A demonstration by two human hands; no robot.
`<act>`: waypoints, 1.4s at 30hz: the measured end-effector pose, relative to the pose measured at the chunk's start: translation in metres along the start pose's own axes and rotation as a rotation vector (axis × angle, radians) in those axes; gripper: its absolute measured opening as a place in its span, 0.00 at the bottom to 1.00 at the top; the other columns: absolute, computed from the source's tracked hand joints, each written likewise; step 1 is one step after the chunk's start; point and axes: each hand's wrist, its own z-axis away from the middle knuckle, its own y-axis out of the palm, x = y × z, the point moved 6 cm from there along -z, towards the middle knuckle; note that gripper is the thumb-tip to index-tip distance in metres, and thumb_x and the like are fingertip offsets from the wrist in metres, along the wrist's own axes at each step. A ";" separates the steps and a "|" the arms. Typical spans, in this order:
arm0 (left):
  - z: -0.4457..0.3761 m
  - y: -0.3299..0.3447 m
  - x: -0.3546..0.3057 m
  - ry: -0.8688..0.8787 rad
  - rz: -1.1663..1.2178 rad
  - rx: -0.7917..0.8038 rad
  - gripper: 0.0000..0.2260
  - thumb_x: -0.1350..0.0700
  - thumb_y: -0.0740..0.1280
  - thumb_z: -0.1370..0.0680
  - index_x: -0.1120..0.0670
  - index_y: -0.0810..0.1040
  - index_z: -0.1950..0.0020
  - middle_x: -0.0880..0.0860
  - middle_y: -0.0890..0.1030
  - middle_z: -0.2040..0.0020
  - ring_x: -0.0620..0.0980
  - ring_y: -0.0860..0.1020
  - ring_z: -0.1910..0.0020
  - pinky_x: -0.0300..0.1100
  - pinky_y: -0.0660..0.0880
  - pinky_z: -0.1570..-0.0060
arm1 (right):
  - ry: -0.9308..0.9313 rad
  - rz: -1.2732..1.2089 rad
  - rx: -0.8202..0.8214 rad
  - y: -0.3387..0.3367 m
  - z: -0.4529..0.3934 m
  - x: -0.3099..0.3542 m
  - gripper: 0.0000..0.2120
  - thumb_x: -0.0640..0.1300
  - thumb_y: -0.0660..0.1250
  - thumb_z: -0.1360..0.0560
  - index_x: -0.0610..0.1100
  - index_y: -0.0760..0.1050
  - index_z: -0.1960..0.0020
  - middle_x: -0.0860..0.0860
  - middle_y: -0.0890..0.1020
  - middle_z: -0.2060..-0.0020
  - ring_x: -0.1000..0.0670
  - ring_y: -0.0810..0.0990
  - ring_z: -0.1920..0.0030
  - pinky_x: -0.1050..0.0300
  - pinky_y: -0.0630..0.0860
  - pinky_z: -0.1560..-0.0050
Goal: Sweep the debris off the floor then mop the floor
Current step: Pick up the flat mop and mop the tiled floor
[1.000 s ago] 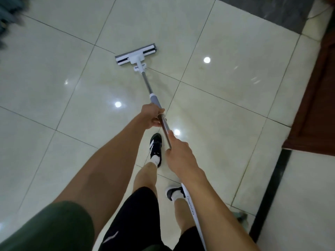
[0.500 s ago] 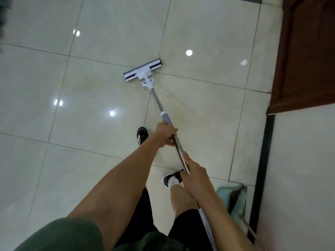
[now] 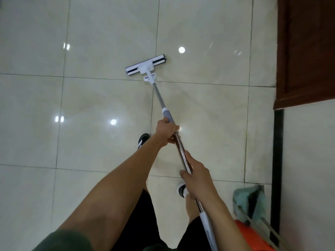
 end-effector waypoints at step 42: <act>0.120 -0.030 0.279 0.099 -0.698 0.332 0.13 0.64 0.68 0.20 0.60 0.68 0.39 0.67 0.80 0.45 0.62 0.85 0.56 0.61 0.83 0.62 | 0.262 -0.393 -0.315 0.273 0.206 -0.166 0.28 0.44 0.58 0.17 0.55 0.54 0.20 0.47 0.75 0.32 0.42 0.80 0.42 0.44 0.78 0.40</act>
